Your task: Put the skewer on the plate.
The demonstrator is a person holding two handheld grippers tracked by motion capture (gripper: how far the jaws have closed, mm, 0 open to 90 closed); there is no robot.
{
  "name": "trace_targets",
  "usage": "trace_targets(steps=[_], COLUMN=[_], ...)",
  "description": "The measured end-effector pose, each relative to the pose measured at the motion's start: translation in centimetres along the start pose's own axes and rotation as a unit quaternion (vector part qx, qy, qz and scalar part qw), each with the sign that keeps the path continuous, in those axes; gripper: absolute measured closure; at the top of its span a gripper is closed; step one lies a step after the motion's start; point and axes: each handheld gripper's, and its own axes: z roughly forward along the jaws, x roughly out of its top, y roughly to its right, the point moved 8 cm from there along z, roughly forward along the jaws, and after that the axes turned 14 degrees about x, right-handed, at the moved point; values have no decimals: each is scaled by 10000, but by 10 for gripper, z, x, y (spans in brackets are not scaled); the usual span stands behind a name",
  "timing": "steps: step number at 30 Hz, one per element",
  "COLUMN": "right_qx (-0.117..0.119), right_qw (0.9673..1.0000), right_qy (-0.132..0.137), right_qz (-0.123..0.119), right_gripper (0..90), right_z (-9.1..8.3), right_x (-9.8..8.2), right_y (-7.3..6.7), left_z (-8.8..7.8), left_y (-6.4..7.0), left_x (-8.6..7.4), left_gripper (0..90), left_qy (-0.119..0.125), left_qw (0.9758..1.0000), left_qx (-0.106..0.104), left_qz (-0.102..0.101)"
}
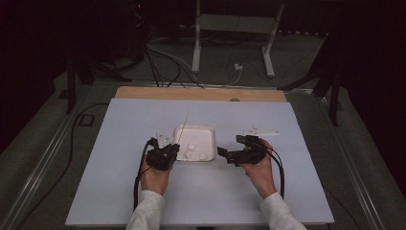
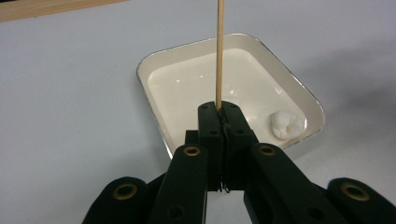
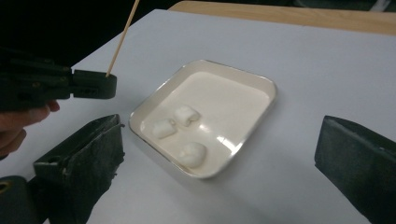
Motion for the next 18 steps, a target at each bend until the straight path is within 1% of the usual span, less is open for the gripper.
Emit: trace_targets(steps=[5, 6, 9, 10, 14, 18], right_qx=[-144, -144, -258, -301, -334, -378], right_qw=[9997, 9997, 9994, 9992, 9990, 9988], right_qy=[107, 92, 111, 123, 218, 239], right_qz=[-136, -150, -220, -214, -199, -181], right_gripper=[12, 12, 12, 12, 12, 12], right_z=[-13, -14, -19, -21, -28, -37], right_x=[-7, -9, -14, -16, -21, -24], right_y=[2, 2, 5, 6, 9, 11], left_z=[7, 9, 16, 18, 26, 36], left_y=[4, 5, 7, 7, 7, 8], left_x=[6, 7, 8, 8, 8, 4], left_gripper=[899, 899, 899, 898, 898, 894], left_qy=[-50, -60, -144, -168, -284, -473], left_qw=[10000, 10000, 9999, 9998, 9996, 9988], left_qx=[7, 9, 33, 39, 72, 51], left_qz=[0, 9, 30, 18, -46, -99])
